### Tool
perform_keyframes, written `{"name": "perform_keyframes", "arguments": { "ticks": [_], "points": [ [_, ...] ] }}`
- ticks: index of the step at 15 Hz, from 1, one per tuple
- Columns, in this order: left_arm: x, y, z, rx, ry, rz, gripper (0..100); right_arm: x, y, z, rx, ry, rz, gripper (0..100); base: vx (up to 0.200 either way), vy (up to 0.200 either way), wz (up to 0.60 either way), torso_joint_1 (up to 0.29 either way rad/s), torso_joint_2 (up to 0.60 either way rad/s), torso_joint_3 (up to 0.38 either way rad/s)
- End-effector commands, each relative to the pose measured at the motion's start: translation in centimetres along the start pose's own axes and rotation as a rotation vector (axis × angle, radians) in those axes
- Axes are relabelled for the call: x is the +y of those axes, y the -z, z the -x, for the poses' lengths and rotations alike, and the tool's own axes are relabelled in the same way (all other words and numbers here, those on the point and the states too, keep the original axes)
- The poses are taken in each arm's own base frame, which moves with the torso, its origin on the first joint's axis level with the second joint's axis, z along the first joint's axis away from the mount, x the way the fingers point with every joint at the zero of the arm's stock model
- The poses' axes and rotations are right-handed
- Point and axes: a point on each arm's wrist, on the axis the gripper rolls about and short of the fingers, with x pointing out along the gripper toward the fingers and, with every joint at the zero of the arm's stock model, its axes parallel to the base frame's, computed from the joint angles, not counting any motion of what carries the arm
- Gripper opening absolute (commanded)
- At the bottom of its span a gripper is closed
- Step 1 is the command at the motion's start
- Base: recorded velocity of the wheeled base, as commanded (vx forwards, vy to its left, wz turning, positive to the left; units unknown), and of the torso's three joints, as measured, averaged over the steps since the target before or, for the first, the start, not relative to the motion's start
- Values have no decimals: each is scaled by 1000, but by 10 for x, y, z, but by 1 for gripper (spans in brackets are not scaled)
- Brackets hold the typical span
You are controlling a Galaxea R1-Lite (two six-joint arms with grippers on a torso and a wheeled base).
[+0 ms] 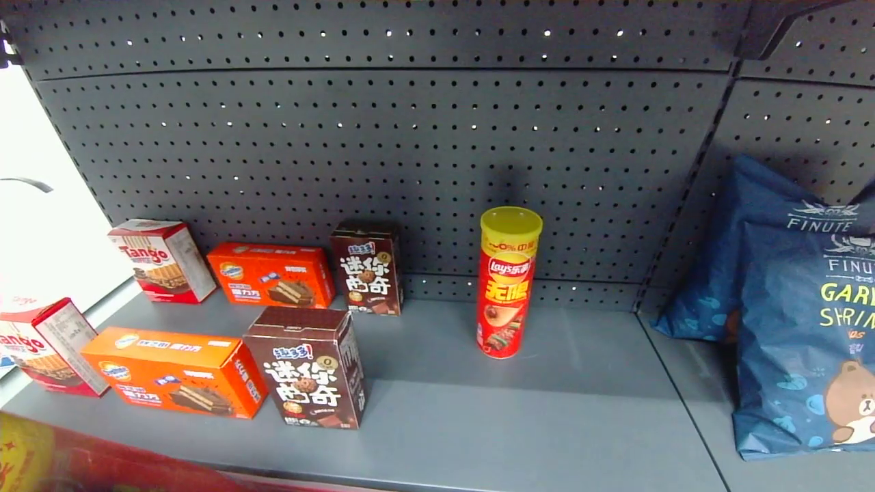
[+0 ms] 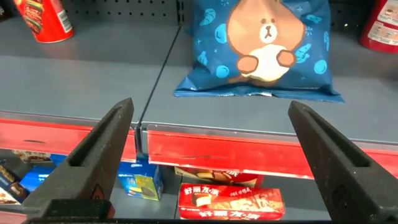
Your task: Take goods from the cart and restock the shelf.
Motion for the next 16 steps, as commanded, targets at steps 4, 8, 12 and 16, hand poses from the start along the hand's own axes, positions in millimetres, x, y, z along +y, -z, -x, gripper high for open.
{"name": "perform_keyframes", "arguments": {
  "ticks": [4, 8, 12, 16],
  "points": [
    [-8, -55, -20, 0, 310, -58, 0, 0, 0, 0, 0, -1, 0, 100, 0, 0, 0, 0, 0, 0],
    [-22, -65, -49, 96, 510, -72, 0, 0, 0, 0, 0, -1, 2, 100, 0, 0, 0, 0, 0, 0],
    [-27, -60, -63, 165, 558, -66, 0, 0, 0, 0, 0, -1, 2, 100, 0, 0, 0, 0, 0, 0],
    [-28, -57, -74, 213, 561, -59, 0, 0, -1, -3, 46, -13, 1, 100, 0, 0, 0, 0, 0, 0]
  ]
}}
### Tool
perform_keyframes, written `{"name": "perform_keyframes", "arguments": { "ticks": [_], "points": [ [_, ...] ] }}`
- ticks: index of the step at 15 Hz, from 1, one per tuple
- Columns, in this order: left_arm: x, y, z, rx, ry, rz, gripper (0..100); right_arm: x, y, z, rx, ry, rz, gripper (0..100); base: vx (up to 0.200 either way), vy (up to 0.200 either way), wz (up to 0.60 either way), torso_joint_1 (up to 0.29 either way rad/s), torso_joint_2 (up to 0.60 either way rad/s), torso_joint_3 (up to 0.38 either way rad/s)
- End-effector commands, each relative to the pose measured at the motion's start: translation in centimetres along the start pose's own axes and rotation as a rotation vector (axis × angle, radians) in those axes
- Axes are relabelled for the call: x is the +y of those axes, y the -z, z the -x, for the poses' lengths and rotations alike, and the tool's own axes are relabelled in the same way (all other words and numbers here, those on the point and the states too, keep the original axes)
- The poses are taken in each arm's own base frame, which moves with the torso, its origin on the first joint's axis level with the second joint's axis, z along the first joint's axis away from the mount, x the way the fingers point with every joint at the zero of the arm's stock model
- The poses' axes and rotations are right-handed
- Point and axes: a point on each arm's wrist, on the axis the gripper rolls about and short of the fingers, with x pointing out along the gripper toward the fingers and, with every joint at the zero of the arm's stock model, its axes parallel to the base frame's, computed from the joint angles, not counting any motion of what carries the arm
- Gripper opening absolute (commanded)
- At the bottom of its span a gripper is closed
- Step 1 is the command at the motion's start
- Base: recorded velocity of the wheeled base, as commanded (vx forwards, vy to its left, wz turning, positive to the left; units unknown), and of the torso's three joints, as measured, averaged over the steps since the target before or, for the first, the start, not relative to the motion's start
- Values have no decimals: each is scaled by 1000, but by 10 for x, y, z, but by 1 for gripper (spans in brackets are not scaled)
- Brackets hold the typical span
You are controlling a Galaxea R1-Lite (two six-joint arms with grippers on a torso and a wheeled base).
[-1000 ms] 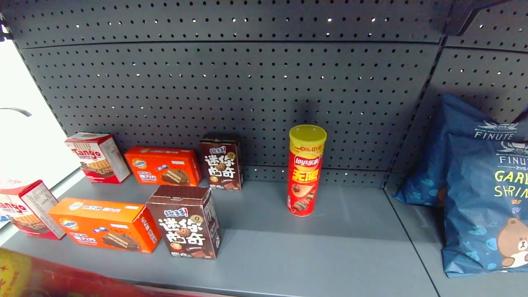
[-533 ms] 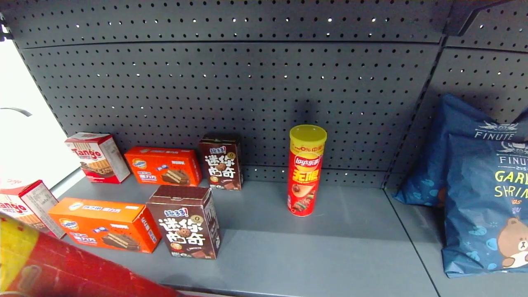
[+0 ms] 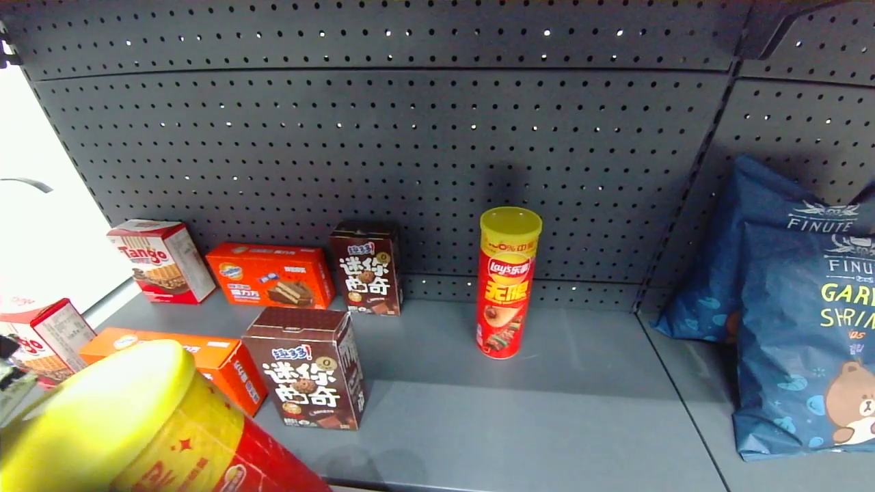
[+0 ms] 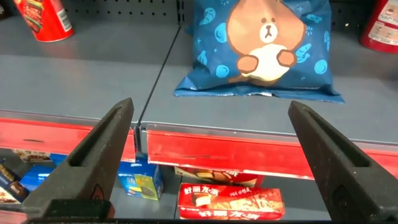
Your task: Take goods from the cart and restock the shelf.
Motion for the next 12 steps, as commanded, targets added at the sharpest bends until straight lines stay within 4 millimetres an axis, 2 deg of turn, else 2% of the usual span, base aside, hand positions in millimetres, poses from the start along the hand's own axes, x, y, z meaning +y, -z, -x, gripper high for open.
{"name": "perform_keyframes", "arguments": {
  "ticks": [1, 3, 4, 5, 6, 7, 9, 10, 11, 12],
  "points": [
    [6, 0, -11, 41, -2, 18, 0, 0, -3, -5, 63, -23, 41, 100, 0, 0, 0, 0, 0, 0],
    [7, -4, -14, 40, -1, 14, 0, 0, -3, -5, 60, -29, 31, 100, 0, 0, 0, 0, 0, 0],
    [8, -10, -15, 34, -13, 12, 0, -1, -68, -1, -53, -57, -41, 100, 0, 0, 0, 0, 0, 0],
    [9, -11, -19, 40, -9, 12, 0, -1, -121, -34, 30, -80, -206, 100, 0, 0, 0, 0, 0, 0],
    [12, -10, -27, 64, -3, 21, 0, 0, -152, -51, -44, -120, -218, 100, 0, 0, 0, 0, 0, 0],
    [15, -12, -32, 70, 0, 22, 0, 3, -161, -62, -53, -200, -166, 100, 0, 0, 0, 0, 0, 0],
    [17, -12, -39, 70, 8, 17, 0, 10, -163, -83, 19, -315, -98, 100, 0, 0, 0, 0, 0, 0],
    [19, -12, -45, 81, 3, 18, 0, 20, -159, -101, 97, -431, -70, 100, 0, 0, 0, 0, 0, 0],
    [20, -11, -47, 85, -6, 19, 0, 27, -159, -111, 128, -470, -64, 100, 0, 0, 0, 0, 0, 0],
    [23, -11, -52, 89, -16, 7, 0, 41, -165, -132, 162, -537, -58, 100, 0, 0, 0, 0, 0, 0]
  ]
}}
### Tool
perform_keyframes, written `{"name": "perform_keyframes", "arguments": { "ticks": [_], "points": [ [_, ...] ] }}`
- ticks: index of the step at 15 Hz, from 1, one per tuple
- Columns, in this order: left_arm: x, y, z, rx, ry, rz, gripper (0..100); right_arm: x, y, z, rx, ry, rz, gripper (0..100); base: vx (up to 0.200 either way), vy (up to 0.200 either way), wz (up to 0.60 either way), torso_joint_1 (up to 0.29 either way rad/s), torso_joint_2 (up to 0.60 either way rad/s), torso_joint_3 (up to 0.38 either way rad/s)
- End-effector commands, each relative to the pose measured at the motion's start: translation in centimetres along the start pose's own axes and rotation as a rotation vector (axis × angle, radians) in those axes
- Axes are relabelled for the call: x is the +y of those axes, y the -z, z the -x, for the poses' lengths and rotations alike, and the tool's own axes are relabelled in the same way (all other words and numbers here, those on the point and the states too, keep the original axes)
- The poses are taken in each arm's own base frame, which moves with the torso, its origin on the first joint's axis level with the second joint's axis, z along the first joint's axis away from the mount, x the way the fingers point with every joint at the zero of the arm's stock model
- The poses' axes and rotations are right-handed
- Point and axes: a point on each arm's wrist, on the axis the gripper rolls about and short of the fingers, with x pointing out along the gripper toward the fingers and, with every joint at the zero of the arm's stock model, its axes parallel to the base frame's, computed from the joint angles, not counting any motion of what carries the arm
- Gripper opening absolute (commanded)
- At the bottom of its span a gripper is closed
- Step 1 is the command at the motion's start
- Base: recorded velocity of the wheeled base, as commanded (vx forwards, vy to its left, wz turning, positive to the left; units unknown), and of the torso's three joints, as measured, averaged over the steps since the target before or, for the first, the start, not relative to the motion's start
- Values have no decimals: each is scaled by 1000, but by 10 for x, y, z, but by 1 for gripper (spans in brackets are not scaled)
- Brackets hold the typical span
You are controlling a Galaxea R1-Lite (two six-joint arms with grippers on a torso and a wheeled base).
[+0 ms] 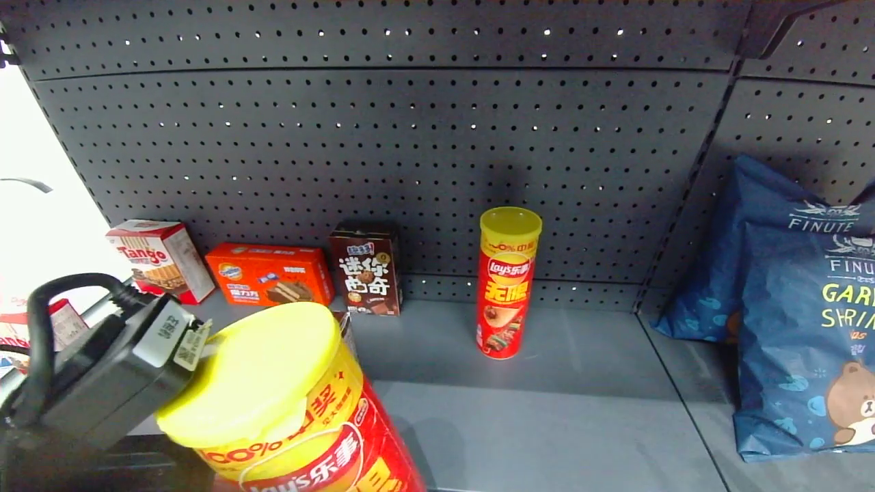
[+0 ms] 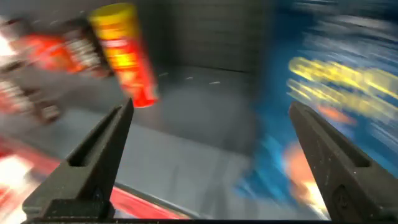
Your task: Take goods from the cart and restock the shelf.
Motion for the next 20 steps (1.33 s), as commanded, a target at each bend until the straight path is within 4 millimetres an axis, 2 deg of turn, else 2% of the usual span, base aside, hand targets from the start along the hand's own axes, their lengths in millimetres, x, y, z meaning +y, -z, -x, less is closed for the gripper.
{"name": "perform_keyframes", "arguments": {
  "ticks": [1, 3, 4, 5, 8, 11, 13, 20],
  "points": [
    [6, 1, -12, 24, -3, -4, 0, 13, -18, -90, 173, -225, -4, 100, 0, 0, 0, 0, 0, 0],
    [3, 1, -16, 32, 17, -32, 0, 19, -15, -123, 217, -303, 2, 100, 0, 0, 0, 0, 0, 0],
    [3, 1, -16, 33, 20, -35, 0, 20, -14, -126, 223, -306, 4, 100, 0, 0, 0, 0, 0, 0],
    [1, 6, -16, 53, 22, -35, 0, 21, -10, -155, 225, -351, 102, 100, 0, 0, 0, 0, 0, 0],
    [-1, 11, -11, 56, 14, -32, 0, 27, -7, -193, 228, -403, 140, 100, 0, 0, 0, 0, 0, 0],
    [-3, 12, -7, 67, 13, -28, 0, 29, -8, -216, 225, -446, 151, 100, 0, 0, 0, 0, 0, 0],
    [-3, 12, -7, 64, 14, -30, 0, 28, -1, -231, 211, -517, 175, 100, 0, 0, 0, 0, 0, 0],
    [-3, 13, -2, 52, 0, -28, 0, 26, 18, -260, 142, -712, 164, 100, 0, 0, 0, 0, 0, 0]
  ]
}}
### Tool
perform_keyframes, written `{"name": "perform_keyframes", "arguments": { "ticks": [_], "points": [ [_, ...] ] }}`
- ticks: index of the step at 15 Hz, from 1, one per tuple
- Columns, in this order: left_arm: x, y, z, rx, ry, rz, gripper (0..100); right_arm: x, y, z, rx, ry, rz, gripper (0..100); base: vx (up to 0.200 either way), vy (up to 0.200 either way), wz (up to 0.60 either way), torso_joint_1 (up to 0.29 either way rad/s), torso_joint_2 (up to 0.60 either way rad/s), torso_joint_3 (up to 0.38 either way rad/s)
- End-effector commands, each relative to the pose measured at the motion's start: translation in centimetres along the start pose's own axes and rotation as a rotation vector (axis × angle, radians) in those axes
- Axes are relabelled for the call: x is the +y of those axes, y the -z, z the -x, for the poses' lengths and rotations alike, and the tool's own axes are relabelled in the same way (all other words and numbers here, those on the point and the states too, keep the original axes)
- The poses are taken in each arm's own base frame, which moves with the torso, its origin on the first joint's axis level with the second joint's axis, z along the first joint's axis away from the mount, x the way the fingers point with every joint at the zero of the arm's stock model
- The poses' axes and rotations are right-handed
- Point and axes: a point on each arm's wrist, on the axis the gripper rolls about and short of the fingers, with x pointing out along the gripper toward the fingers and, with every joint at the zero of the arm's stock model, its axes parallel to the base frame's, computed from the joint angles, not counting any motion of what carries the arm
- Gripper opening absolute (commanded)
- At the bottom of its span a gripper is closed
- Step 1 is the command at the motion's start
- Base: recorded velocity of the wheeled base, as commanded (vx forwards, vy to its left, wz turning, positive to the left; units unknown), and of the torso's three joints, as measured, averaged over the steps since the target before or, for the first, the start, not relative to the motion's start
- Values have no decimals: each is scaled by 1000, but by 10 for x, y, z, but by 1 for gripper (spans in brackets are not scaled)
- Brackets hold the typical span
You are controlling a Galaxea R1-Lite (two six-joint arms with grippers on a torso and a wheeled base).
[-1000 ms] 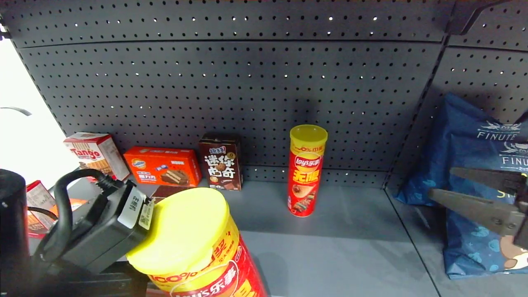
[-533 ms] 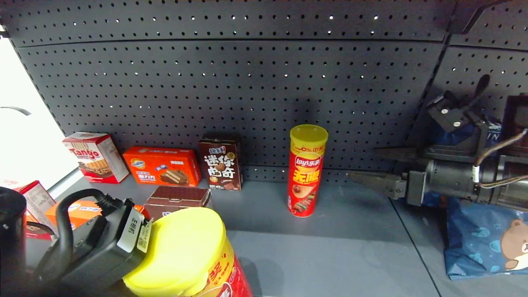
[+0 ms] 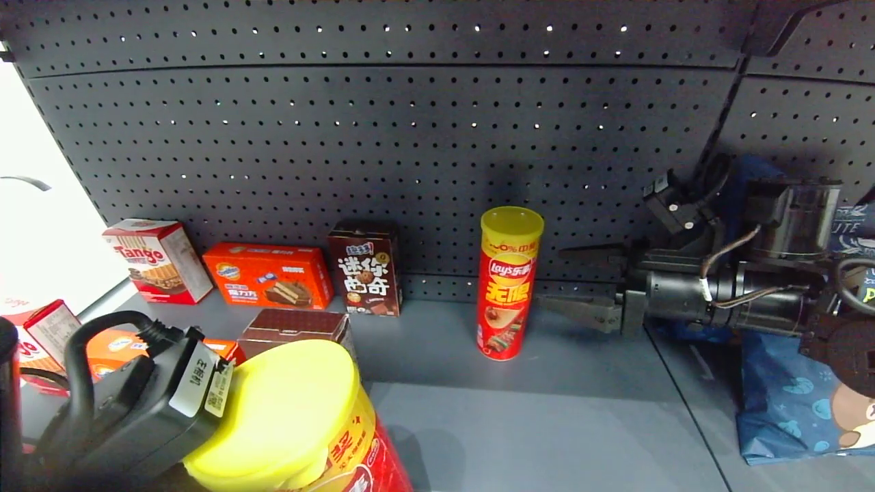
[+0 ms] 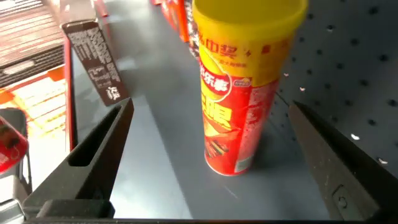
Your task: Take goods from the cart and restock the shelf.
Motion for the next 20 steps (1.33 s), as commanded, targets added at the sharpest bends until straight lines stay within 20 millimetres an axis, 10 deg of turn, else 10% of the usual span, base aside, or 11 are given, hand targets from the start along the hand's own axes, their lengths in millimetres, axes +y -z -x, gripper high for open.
{"name": "perform_keyframes", "arguments": {
  "ticks": [1, 20],
  "points": [
    [-1, 0, 1, -6, -1, -3, 0, -7, 11, -7, 19, -9, -17, 100, 0, 0, 0, 0, 0, 0],
    [1, 10, 2, 18, -12, 17, 0, -41, 52, -60, 60, -97, -38, 100, 0, 0, 0, 0, 0, 0]
  ]
}}
